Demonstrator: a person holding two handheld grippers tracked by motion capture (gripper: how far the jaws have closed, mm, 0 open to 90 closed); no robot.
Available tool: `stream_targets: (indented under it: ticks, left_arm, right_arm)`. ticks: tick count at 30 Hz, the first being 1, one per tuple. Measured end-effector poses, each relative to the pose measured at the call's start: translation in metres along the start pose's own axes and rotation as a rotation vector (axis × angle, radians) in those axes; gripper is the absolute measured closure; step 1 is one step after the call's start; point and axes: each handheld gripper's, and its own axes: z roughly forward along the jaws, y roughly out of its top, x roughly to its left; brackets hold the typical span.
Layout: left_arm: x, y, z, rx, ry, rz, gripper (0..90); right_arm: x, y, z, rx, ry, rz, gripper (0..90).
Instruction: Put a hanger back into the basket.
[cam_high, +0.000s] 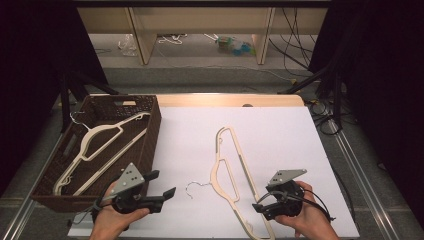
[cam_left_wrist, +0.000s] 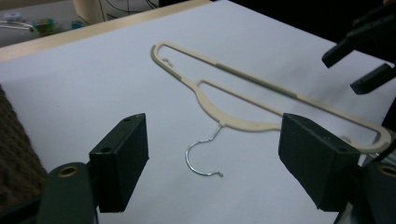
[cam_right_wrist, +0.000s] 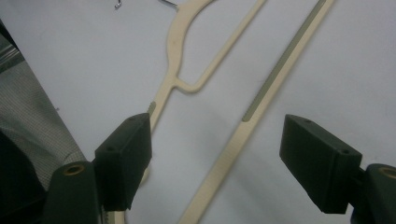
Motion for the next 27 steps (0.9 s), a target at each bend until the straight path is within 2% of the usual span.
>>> stream_targets:
  ticks: [1, 2, 3, 5, 6, 7, 8, 9, 10, 12, 13, 16, 27]
  left_arm:
    - [-0.001, -0.002, 0.002, 0.007, 0.0, 0.003, 24.3]
    - [-0.002, -0.003, 0.004, 0.006, -0.009, 0.002, 24.1]
    - [-0.004, -0.006, 0.006, 0.006, -0.005, -0.001, 24.1]
    - [-0.006, -0.009, 0.01, 0.009, -0.013, 0.002, 23.8]
    - [-0.007, -0.01, 0.012, 0.008, -0.02, -0.002, 22.7]
    - [-0.008, -0.011, 0.013, 0.015, -0.022, 0.003, 22.0]
    - [-0.008, -0.012, 0.014, 0.019, -0.017, 0.015, 21.8]
    - [-0.008, -0.013, 0.015, 0.012, -0.024, 0.014, 21.8]
    - [-0.009, -0.014, 0.016, 0.014, -0.02, 0.004, 21.6]
    - [-0.008, -0.017, 0.018, 0.021, -0.027, 0.017, 20.6]
    - [-0.007, -0.017, 0.019, 0.026, -0.019, 0.023, 20.6]
    - [-0.007, -0.021, 0.021, 0.037, -0.016, 0.003, 20.6]
    - [-0.009, -0.023, 0.024, 0.048, -0.034, 0.01, 20.7]
  right_arm:
    - [0.001, 0.0, 0.001, 0.02, 0.004, 0.031, 27.3]
    - [-0.001, -0.001, 0.004, 0.01, -0.007, 0.009, 27.3]
    - [0.0, -0.001, 0.005, 0.037, -0.005, 0.022, 27.5]
    - [-0.002, -0.002, 0.01, 0.036, -0.012, 0.016, 28.3]
    - [0.0, -0.002, 0.011, 0.053, -0.011, 0.052, 28.3]
    - [-0.003, -0.002, 0.014, 0.049, -0.023, 0.016, 28.3]
    - [-0.002, -0.002, 0.016, 0.055, -0.027, 0.038, 28.3]
    - [-0.004, -0.002, 0.018, 0.059, -0.033, 0.012, 28.3]
    - [-0.004, -0.002, 0.019, 0.068, -0.035, 0.021, 28.3]
    - [-0.003, -0.001, 0.022, 0.079, -0.039, 0.031, 28.8]
    - [-0.005, -0.001, 0.024, 0.078, -0.038, 0.021, 28.8]
    - [-0.006, 0.0, 0.026, 0.091, -0.039, 0.029, 29.2]
    - [-0.012, 0.003, 0.038, 0.112, -0.058, 0.046, 31.1]
